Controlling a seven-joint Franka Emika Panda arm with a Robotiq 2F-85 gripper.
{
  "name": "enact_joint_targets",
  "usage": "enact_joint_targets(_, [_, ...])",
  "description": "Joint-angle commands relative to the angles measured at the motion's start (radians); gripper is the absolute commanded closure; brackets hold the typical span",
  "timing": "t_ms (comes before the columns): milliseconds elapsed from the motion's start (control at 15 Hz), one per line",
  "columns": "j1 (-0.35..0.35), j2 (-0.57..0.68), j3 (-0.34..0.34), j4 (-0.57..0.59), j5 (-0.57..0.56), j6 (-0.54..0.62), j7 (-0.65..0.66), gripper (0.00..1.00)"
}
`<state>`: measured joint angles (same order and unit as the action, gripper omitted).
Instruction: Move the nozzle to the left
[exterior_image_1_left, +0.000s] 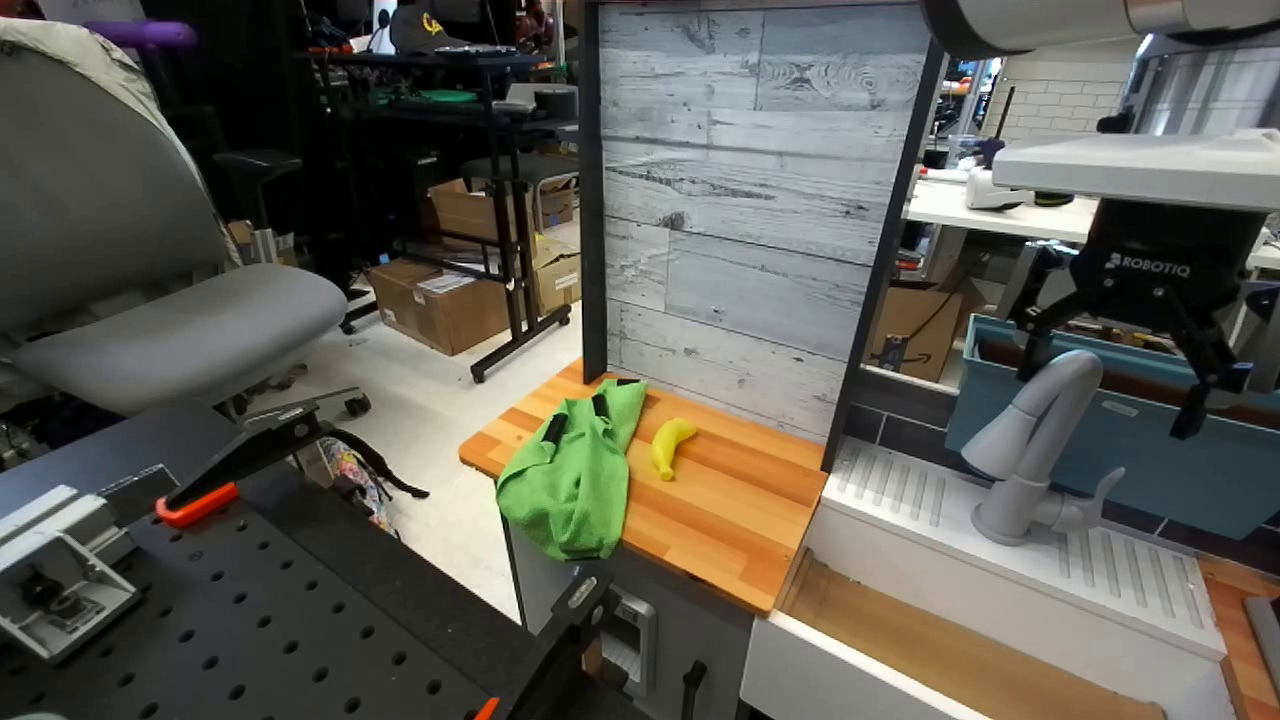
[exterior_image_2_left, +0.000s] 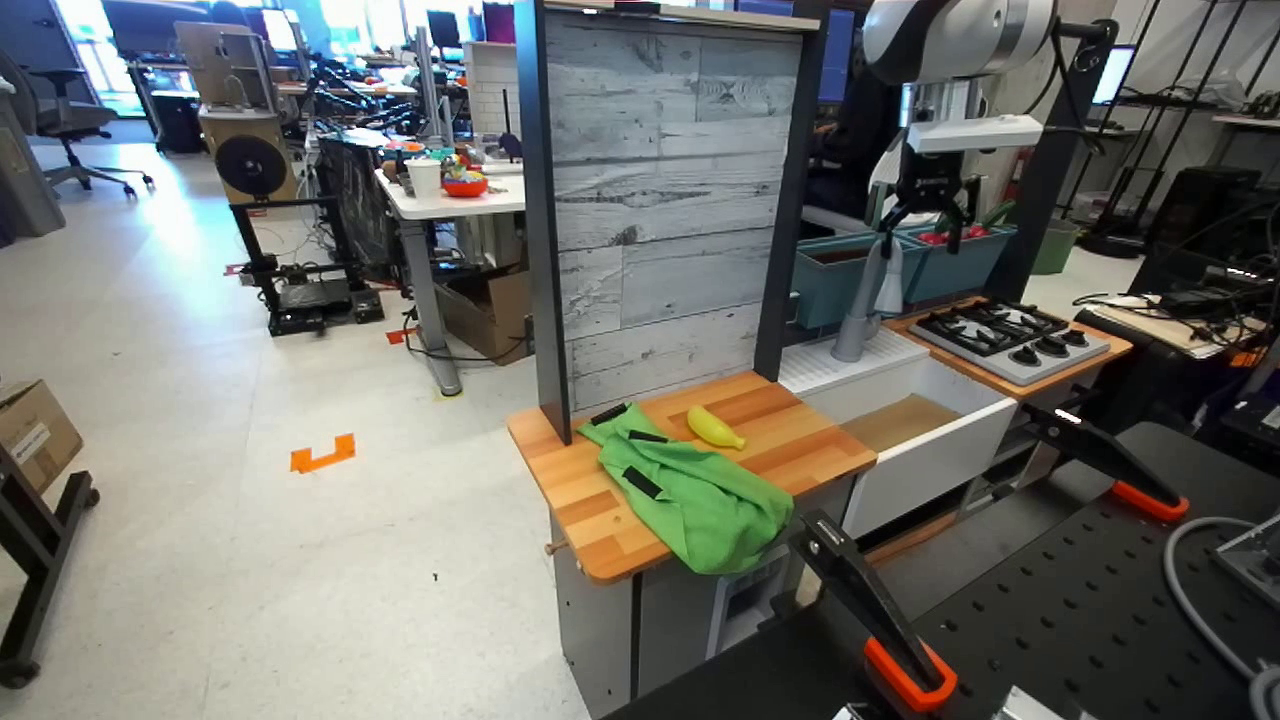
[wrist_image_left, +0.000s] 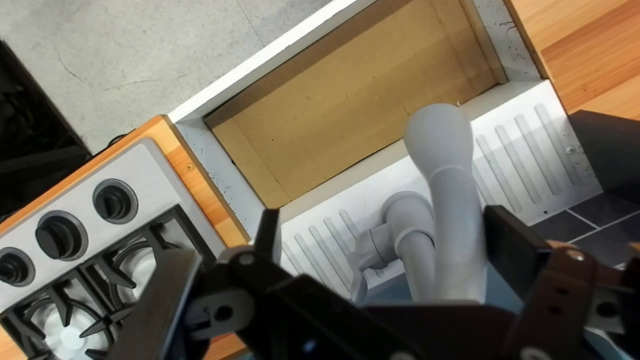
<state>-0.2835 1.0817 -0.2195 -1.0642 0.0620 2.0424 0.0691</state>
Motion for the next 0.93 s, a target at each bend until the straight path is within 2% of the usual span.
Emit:
enact_joint_targets(0, [-0.007,-0.085,0.007,-0.112,0.006,0.073,-0.048,0.00])
enact_joint_targets(333, [-0.018,-0.174,0.028,-0.237,0.045,0.150,-0.100,0.00])
enact_joint_targets(667, [-0.026,-0.292,0.032,-0.371,0.082,0.170,-0.164,0.00])
enact_joint_targets(867, [-0.059,-0.354,0.069,-0.427,0.080,0.158,-0.193,0.00])
